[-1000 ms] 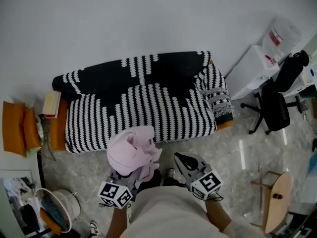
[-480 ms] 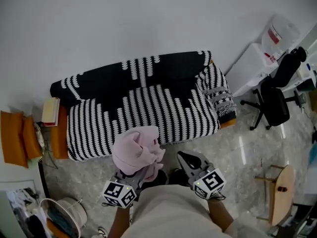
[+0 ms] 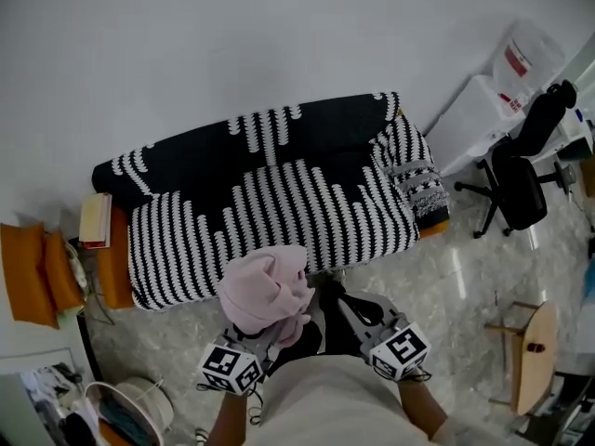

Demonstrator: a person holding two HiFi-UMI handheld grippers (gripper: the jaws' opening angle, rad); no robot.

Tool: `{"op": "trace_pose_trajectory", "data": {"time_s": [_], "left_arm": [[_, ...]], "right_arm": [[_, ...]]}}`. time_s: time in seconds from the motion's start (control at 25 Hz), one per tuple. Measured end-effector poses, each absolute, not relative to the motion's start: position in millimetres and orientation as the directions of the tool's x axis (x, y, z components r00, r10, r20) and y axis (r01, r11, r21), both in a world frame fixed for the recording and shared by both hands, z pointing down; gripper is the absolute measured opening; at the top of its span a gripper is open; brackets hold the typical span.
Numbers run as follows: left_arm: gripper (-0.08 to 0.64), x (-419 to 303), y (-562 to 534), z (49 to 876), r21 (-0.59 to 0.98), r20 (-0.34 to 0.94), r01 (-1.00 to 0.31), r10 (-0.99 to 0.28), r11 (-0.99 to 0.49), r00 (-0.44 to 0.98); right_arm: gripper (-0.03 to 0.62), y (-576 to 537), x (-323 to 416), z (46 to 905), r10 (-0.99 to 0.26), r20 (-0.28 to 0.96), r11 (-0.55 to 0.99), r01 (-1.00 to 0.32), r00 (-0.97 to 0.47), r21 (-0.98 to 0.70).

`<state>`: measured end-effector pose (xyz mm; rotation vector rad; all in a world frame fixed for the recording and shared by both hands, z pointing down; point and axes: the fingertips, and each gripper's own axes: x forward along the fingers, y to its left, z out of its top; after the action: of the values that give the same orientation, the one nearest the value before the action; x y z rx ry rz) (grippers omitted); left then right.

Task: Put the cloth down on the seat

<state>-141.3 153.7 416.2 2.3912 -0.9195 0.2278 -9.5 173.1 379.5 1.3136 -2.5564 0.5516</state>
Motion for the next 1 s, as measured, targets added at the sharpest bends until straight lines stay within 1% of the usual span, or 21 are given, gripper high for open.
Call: {"op": "trace_pose_trajectory", "data": {"time_s": [0.12,0.32,0.68,0.92,1.0], "left_arm": [[0.202,-136.1,145.9,415.4,0.443,0.346,-0.660,-0.563,-0.607,0.750],[0.202,-122.6,126.0,415.1,0.447,0.349,-0.675,-0.581,-0.587,0.736],[0.202,-84.4,79.4,402.1,0.439,0.357,-0.727,-0.640,-0.528,0.680],[0.202,-56.8,47.4,398.6,0.415,0.369,-0.762,-0.674,-0.497,0.640],[0.202,-46.5,38.5,402.5,0.406,0.383,-0.773,-0.677,-0.487,0.628]], "right_arm": [[0.008,165.2,-10.1,382.7,-0.718,0.356,0.549,-0.801,-0.598,-0.239],[0.008,137.9,-1.0,376.0,-0.706,0.325,0.584,-0.777,-0.629,-0.235],[0.008,77.7,39.5,365.3,-0.686,0.282,0.630,-0.742,-0.670,-0.230],[0.008,43.8,61.6,364.5,-0.650,0.260,0.678,-0.700,-0.714,-0.226],[0.008,35.2,70.0,364.9,-0.640,0.239,0.682,-0.683,-0.730,-0.262]]}}
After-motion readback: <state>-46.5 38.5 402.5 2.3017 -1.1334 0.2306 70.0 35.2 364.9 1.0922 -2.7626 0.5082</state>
